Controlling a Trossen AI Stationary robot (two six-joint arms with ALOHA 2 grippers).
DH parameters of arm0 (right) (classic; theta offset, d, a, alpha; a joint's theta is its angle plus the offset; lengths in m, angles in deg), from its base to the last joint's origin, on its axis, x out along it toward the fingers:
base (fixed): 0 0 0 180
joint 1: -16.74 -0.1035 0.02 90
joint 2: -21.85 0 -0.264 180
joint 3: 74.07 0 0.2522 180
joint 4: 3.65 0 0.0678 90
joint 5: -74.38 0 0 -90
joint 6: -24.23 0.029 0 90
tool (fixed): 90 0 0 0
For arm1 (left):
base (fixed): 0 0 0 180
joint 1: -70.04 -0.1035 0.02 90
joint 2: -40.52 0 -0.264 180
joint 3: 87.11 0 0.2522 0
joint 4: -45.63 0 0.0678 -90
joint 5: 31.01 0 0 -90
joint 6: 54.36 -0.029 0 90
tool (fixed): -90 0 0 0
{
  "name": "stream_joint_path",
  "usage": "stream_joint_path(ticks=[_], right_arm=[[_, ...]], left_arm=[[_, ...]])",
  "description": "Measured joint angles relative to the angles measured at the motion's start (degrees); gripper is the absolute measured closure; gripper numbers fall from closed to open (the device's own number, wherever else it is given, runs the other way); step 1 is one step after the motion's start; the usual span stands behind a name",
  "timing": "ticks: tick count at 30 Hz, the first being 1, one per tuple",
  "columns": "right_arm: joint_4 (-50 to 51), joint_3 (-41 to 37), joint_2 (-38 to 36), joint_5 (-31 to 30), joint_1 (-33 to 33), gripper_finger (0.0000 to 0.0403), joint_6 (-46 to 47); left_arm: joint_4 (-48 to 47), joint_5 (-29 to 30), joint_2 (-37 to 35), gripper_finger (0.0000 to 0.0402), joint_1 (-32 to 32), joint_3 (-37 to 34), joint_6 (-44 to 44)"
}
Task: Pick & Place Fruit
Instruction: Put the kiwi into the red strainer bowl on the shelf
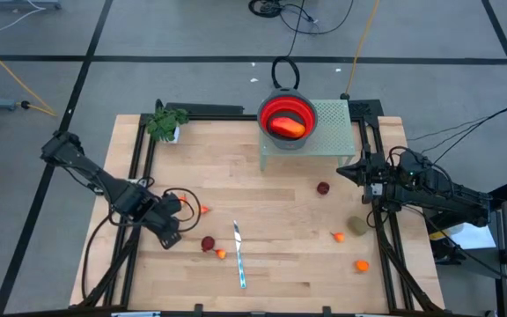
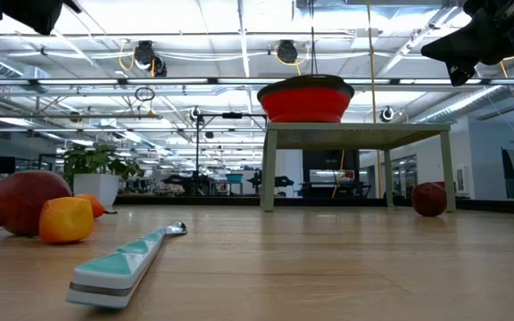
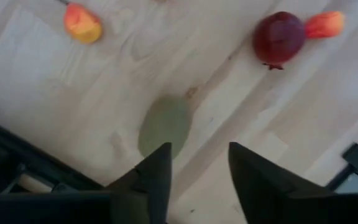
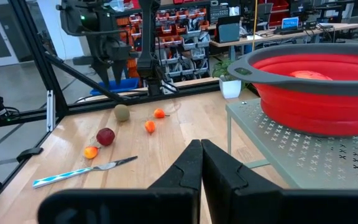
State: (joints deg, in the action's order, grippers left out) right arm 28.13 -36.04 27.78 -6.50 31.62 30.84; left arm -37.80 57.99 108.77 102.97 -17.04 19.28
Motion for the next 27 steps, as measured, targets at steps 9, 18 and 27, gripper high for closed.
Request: stream_joint_path(ticks=[9, 18, 27], right_arm=[[-0.2, 0.0, 0.0, 0.0, 0.0, 0.0403, 0.0], [-0.2, 0.0, 0.0, 0.0, 0.0, 0.0403, 0.0], [-0.5, 0.0, 0.0, 0.0, 0.0, 0.0403, 0.0]], left_arm=[[1.2, -0.5, 0.0, 0.0141, 0.0, -4.3, 1.5], [8.4, -6.3, 0.0, 0.0097, 0.1, -11.0, -0.1], [9.9, -9.5, 0.0, 0.0093, 1.8, -15.1, -0.4]])
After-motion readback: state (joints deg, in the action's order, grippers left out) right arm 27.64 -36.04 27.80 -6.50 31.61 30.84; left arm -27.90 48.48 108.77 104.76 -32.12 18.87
